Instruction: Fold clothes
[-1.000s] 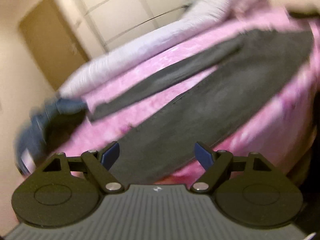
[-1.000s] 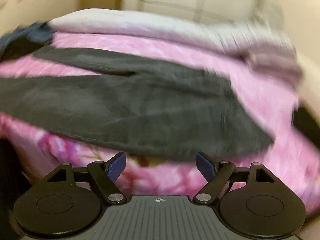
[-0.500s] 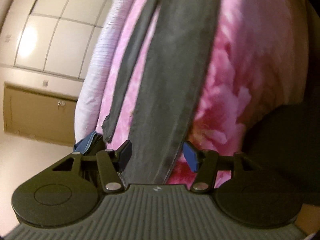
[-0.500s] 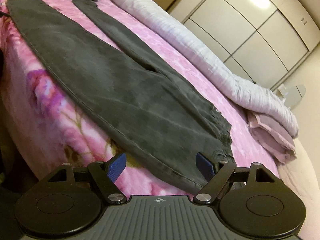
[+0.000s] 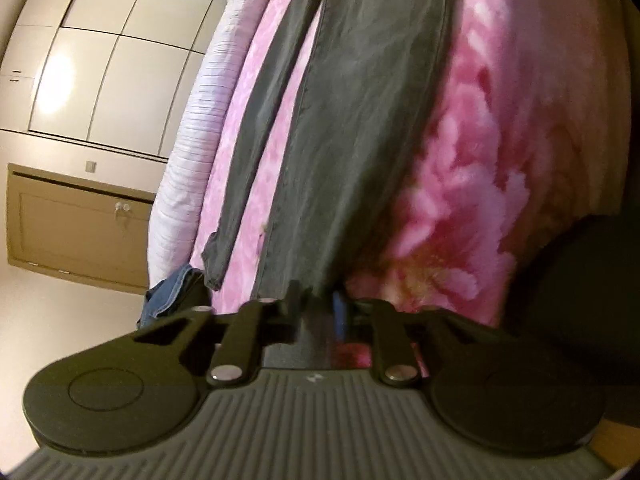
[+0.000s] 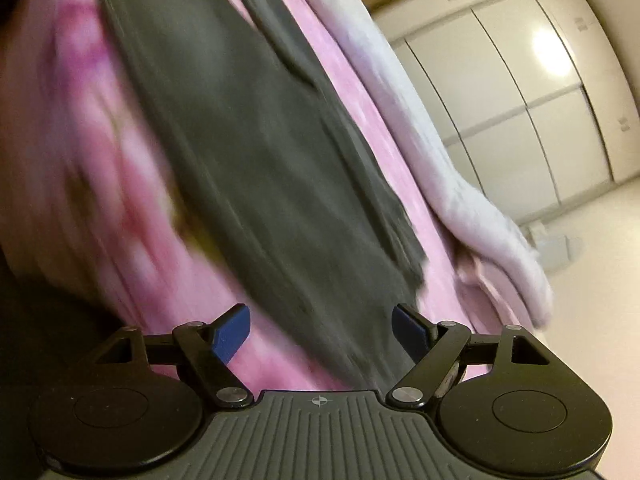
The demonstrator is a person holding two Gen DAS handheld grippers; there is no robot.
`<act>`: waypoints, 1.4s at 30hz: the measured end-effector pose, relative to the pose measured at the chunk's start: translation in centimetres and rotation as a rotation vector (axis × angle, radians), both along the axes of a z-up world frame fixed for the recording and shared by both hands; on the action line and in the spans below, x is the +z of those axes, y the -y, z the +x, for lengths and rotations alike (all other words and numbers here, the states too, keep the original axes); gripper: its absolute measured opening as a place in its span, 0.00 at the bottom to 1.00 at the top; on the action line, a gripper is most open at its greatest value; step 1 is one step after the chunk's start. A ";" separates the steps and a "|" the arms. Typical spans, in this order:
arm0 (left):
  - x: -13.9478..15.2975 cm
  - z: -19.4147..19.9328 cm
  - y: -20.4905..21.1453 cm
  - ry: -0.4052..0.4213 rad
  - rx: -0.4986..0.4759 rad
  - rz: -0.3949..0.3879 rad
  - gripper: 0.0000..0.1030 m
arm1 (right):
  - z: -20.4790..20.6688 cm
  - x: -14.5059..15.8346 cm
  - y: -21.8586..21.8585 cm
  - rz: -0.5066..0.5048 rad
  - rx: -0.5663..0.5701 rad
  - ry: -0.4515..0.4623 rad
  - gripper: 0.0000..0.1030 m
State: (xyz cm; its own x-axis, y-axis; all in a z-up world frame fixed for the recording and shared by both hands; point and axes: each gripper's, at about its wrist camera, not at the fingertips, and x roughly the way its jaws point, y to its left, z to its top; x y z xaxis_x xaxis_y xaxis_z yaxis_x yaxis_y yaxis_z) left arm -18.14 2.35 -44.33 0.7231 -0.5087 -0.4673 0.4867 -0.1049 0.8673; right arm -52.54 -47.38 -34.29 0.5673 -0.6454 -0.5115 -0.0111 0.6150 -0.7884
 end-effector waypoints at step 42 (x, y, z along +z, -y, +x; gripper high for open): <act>20.1 4.6 -0.6 -0.009 0.005 -0.144 0.06 | -2.4 11.5 7.7 -0.165 0.113 -0.160 0.07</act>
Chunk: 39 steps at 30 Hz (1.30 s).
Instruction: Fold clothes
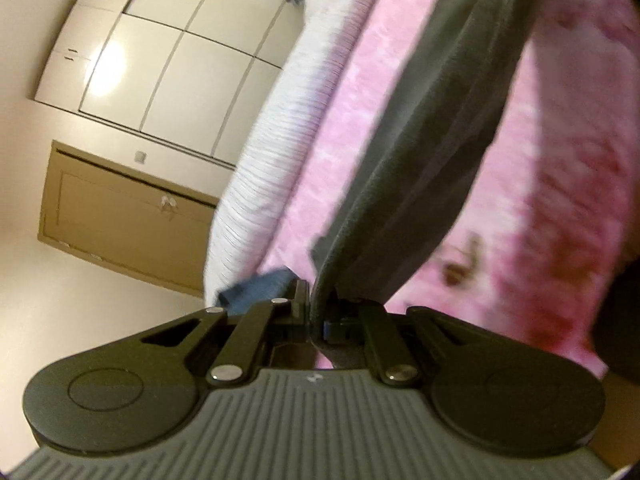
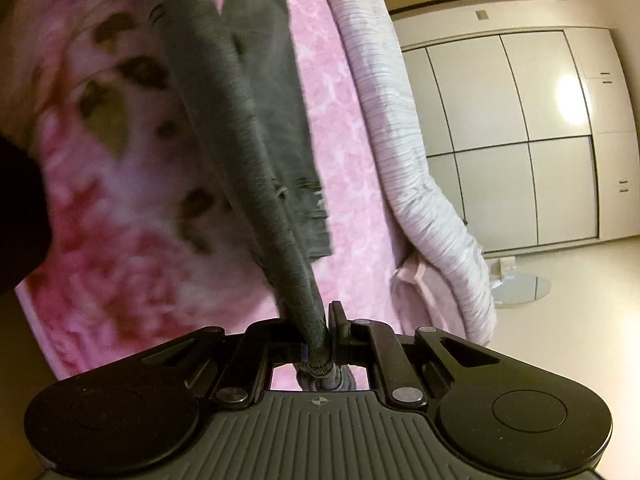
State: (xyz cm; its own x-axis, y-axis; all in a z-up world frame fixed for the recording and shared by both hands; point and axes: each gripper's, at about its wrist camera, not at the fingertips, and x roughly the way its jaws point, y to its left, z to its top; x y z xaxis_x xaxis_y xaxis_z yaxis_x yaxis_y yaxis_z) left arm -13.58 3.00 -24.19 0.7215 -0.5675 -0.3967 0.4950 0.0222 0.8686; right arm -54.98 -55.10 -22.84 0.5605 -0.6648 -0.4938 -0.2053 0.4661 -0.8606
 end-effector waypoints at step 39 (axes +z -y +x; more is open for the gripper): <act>-7.7 30.1 30.8 -0.420 0.267 0.235 0.58 | 19.0 0.0 25.7 0.727 -0.596 0.393 0.66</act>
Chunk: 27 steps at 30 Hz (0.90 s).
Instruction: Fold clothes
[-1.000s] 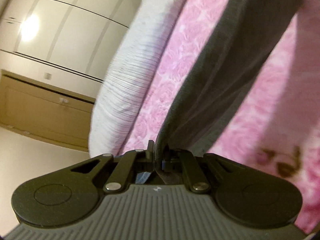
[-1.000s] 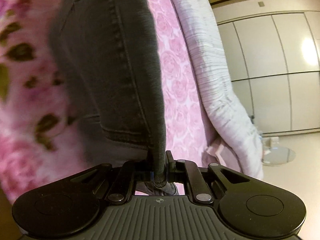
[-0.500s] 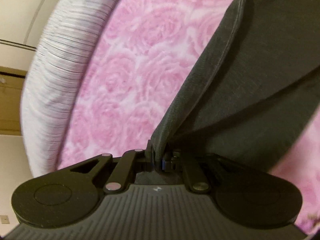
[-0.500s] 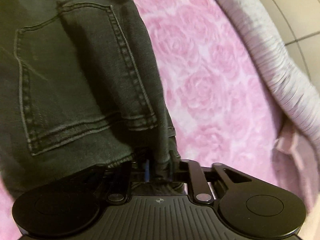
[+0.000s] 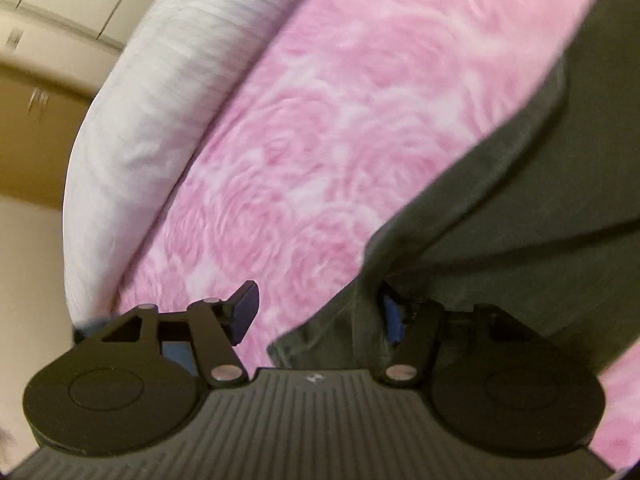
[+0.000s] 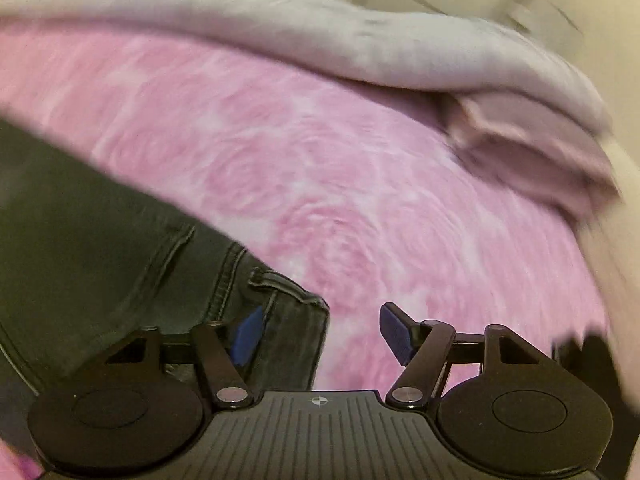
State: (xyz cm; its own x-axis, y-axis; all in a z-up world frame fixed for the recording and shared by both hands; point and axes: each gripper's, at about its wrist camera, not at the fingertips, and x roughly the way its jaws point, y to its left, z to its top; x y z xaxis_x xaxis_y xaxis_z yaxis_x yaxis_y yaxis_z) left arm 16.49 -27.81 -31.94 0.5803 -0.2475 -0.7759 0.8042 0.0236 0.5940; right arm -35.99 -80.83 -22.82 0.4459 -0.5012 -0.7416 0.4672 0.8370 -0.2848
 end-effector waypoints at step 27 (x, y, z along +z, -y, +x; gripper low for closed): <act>-12.6 -1.9 -13.6 0.523 -0.675 0.272 0.56 | 3.2 -3.8 -26.7 -0.145 0.448 0.072 0.66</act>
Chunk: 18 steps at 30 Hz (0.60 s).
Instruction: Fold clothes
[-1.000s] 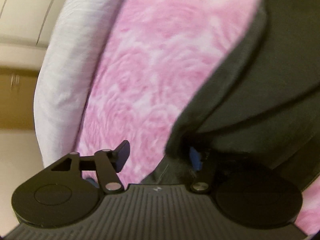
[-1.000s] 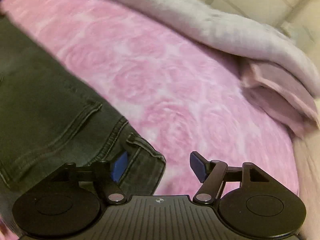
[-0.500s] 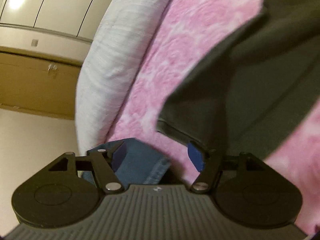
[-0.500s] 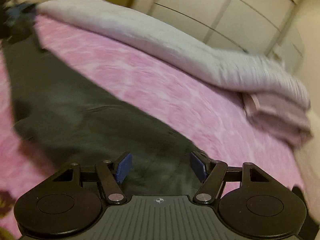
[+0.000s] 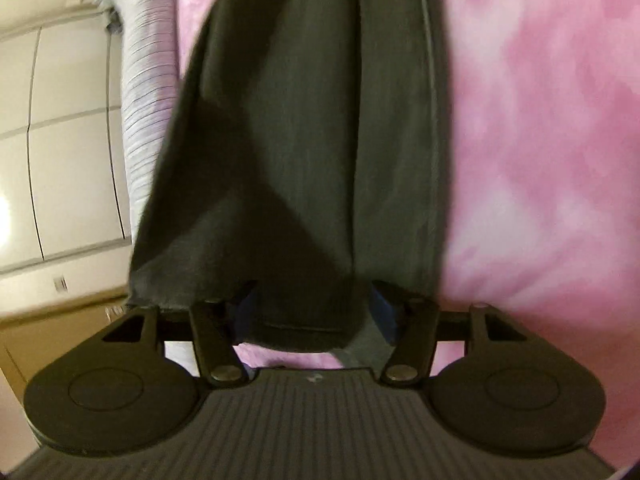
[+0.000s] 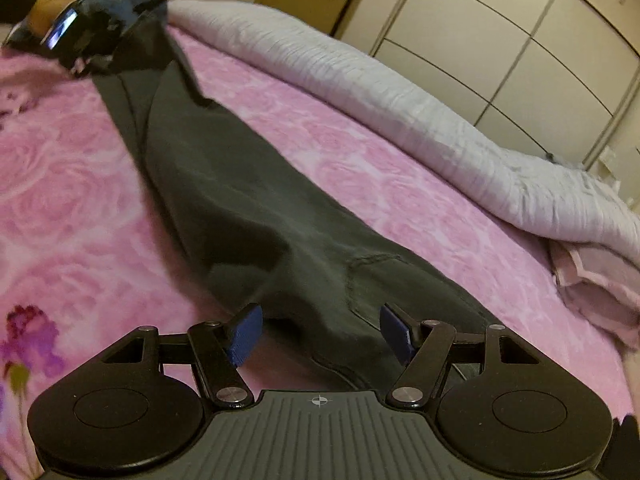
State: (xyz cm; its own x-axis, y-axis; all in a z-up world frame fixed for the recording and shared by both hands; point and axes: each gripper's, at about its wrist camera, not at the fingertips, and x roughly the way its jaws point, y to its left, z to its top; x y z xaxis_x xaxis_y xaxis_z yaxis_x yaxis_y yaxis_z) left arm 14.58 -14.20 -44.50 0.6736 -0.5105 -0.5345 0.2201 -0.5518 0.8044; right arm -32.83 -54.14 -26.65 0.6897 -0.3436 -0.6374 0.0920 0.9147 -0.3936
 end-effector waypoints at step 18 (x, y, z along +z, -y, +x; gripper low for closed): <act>-0.9 3.6 -0.3 0.055 -0.212 0.083 0.47 | 2.5 -0.7 -1.6 -0.017 -0.006 -0.004 0.66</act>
State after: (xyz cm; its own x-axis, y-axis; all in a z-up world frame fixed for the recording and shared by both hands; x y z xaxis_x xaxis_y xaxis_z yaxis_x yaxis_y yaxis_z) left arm 18.20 -13.93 -45.39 0.5854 -0.5994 -0.5459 0.0492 -0.6458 0.7619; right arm -30.32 -52.55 -27.39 0.6847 -0.3589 -0.6343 0.0958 0.9071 -0.4098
